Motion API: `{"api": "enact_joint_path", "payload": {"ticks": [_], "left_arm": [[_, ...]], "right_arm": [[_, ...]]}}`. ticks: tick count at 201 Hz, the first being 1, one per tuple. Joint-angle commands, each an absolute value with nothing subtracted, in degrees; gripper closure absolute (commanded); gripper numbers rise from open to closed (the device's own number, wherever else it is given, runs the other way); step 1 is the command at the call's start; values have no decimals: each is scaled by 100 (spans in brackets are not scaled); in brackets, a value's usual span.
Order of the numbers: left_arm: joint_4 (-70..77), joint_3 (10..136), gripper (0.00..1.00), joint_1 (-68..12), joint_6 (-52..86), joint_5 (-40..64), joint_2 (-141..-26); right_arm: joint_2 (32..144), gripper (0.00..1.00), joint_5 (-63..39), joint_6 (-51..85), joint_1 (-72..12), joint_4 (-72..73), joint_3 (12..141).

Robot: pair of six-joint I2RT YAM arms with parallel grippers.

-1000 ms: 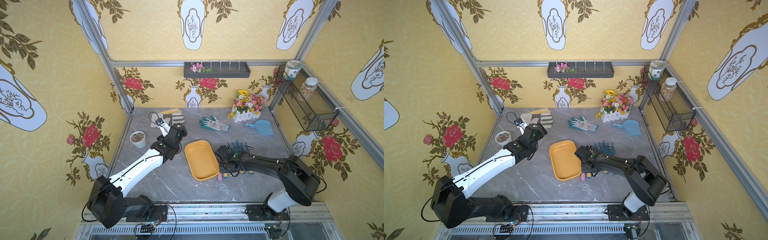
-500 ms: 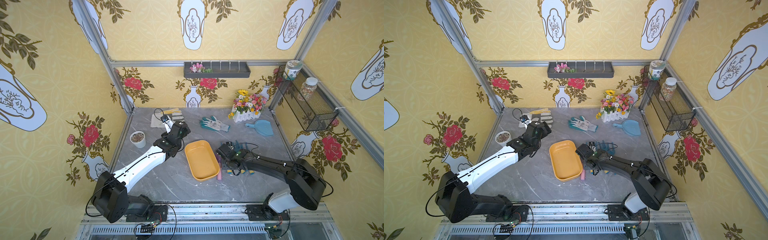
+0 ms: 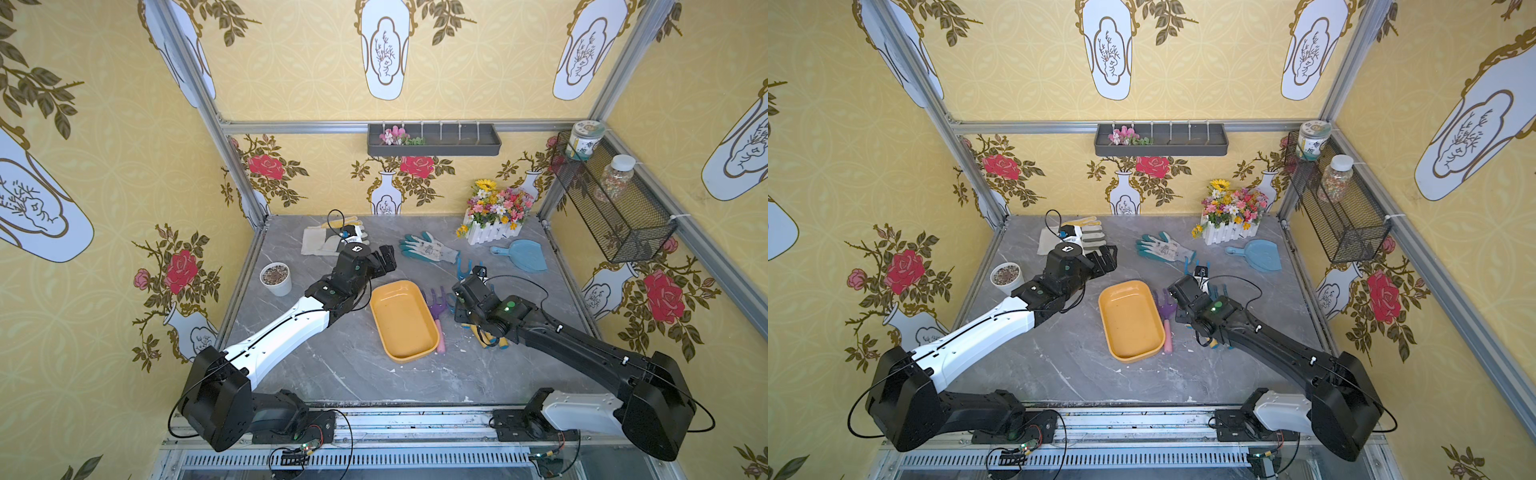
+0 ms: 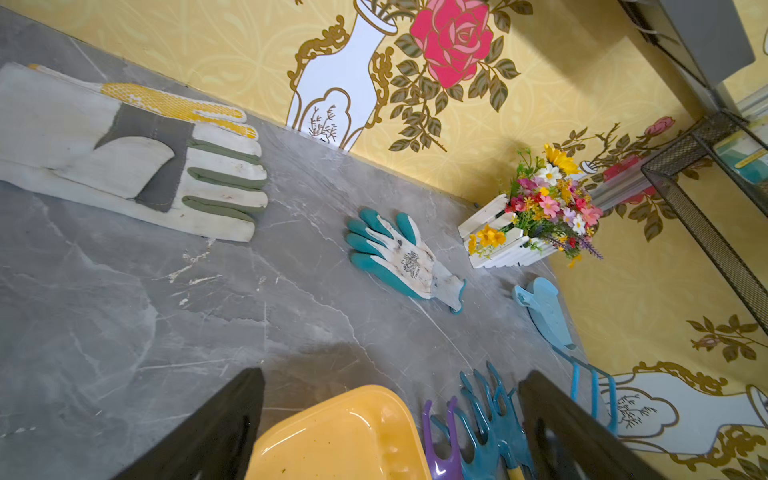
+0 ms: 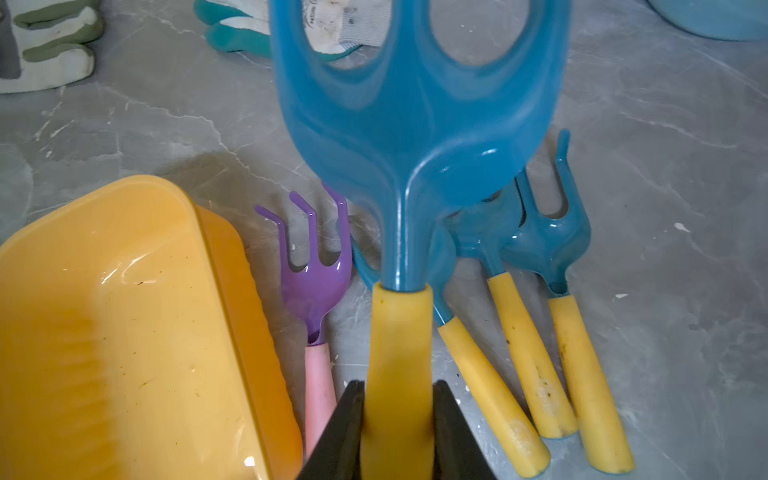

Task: Put the rake into the storage box
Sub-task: Pick up the rake at the center of the board.

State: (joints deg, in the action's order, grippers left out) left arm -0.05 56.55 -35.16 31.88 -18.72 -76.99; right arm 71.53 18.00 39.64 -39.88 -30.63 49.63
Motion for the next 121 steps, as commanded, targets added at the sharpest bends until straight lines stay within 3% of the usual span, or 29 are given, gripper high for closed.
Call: {"api": "enact_joint_path", "payload": {"ticks": [1,73,121], "left_arm": [[374,5609,0,-3507,3085,-1328,-7728],[1183,5071,0,-3507,3171,-102,-7719],[1172,5062,2,-3507,3152,51,-7787]], "right_arm": [[7111,100,598,3245,-3982,-2080,4954],[7879,100,-2504,2979,-3768,-573,5371],[8345,100,-3043,2858,-3608,-625,5816]]}}
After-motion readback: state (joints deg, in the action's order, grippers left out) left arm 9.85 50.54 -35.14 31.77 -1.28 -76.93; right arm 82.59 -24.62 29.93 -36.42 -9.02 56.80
